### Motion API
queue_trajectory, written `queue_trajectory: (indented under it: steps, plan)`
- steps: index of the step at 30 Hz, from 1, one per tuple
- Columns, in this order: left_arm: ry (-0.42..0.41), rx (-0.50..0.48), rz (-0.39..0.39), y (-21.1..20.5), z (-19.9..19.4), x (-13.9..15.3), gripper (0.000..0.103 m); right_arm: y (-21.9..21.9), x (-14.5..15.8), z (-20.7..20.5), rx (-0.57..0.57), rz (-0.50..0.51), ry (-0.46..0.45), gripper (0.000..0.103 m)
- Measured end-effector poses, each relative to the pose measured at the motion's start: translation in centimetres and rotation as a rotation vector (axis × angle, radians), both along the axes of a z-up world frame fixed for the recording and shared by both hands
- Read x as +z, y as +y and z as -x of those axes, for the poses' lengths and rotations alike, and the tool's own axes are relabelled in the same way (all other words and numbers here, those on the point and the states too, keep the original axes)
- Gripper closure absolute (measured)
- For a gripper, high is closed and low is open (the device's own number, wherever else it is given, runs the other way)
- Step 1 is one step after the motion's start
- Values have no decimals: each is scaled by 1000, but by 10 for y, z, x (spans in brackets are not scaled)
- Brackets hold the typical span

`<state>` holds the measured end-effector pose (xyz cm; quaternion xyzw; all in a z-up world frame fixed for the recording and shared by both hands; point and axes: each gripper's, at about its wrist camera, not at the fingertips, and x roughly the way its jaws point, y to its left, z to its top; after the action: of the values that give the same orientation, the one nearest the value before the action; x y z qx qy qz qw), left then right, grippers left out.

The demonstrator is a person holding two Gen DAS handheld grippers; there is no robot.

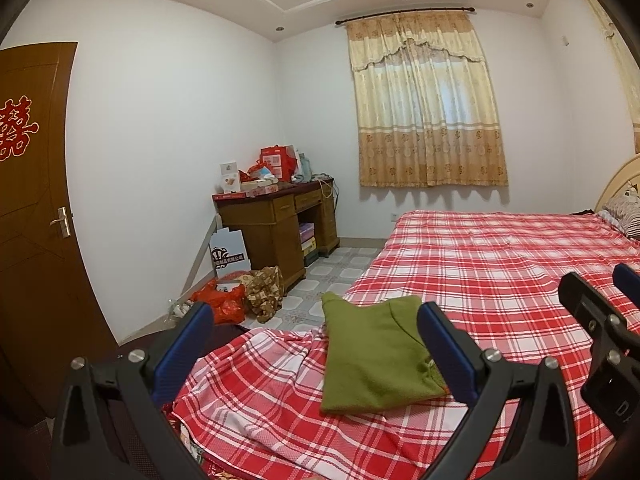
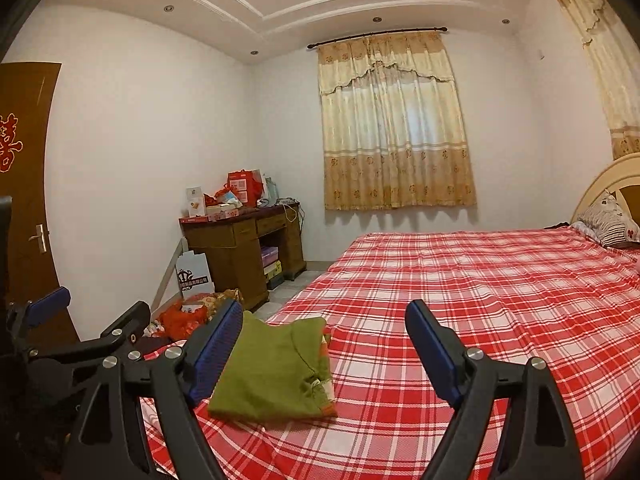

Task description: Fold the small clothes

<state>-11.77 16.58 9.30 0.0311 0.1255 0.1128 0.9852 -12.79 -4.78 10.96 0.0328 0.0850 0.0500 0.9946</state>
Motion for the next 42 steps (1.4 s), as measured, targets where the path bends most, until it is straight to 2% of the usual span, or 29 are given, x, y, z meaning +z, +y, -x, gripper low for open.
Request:
queue_trajectory:
  steps: [25,31,42]
  plan:
    - [20,0,0,-5,-3,-5,0,-7,-2,-1,-3,-8,10,19]
    - [59,-29,27,-3,-11,-8,0,-7,-3,0,-5,-8,13,19]
    - [74,-7,2,-3,-18,-12,0,-9,-9,-4,-7,-16,31,19]
